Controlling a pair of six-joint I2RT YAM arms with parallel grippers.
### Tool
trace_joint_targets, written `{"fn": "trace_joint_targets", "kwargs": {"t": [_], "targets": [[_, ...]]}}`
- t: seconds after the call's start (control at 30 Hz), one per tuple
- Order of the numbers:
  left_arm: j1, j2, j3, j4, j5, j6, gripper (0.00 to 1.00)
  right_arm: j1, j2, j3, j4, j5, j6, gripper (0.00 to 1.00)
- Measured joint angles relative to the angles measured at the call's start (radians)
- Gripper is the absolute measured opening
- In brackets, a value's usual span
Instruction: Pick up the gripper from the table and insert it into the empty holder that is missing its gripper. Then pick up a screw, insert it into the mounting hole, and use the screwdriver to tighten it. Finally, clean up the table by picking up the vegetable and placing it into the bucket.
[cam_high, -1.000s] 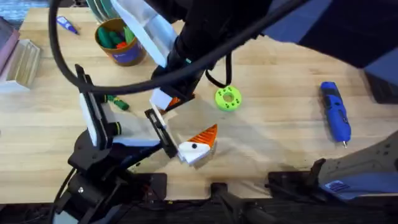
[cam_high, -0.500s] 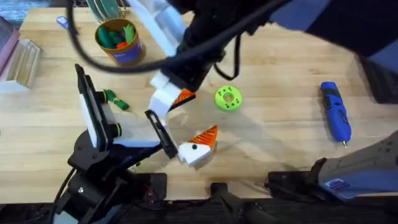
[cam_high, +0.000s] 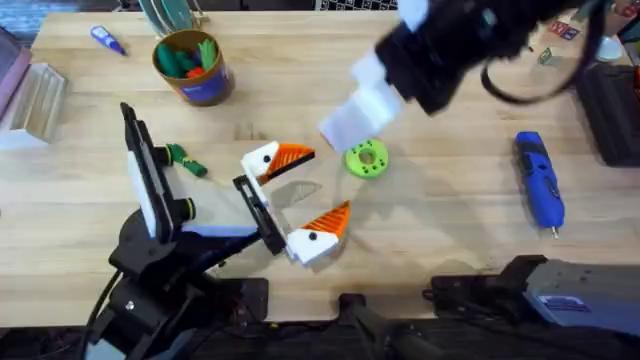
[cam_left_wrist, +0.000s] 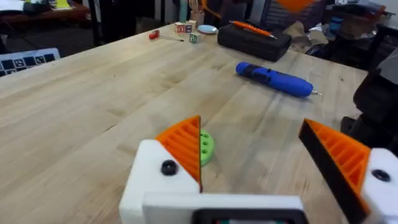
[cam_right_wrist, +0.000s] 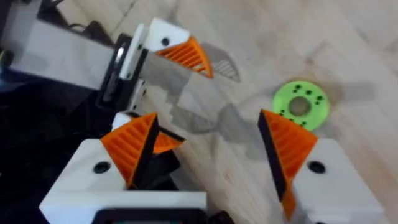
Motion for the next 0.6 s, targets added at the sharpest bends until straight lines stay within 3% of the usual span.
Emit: {"fn": "trace_joint_targets", "kwargs": {"t": [0.13,0.2,0.23,0.37,0.43,0.57,0.6], "targets": [[0.000,0.000,0.000,0.000,0.000,0.000,0.992,0.000,-0.092,-0.156,0.068,-0.078,0.000,0.983],[0.000,0.000,0.000,0.000,0.000,0.001,0.946,-0.006,-0.148,-0.240,0.094,-0.112,0.004,0.983],[0.000,0.000,0.000,0.000,0.001,0.002,0.881,-0.012,-0.176,-0.276,0.100,-0.123,0.008,0.982],[0.000,0.000,0.000,0.000,0.002,0.007,0.471,-0.052,-0.311,-0.406,0.145,-0.173,0.034,0.984],[0.000,0.000,0.000,0.000,0.002,0.008,0.387,-0.068,-0.368,-0.453,0.175,-0.199,0.042,0.984],[0.000,0.000,0.000,0.001,0.002,0.011,0.030,-0.093,-0.461,-0.540,0.194,-0.232,0.073,0.984],[0.000,0.000,0.000,0.001,0.002,0.012,0.016,-0.097,-0.474,-0.558,0.196,-0.236,0.082,0.985]]}}
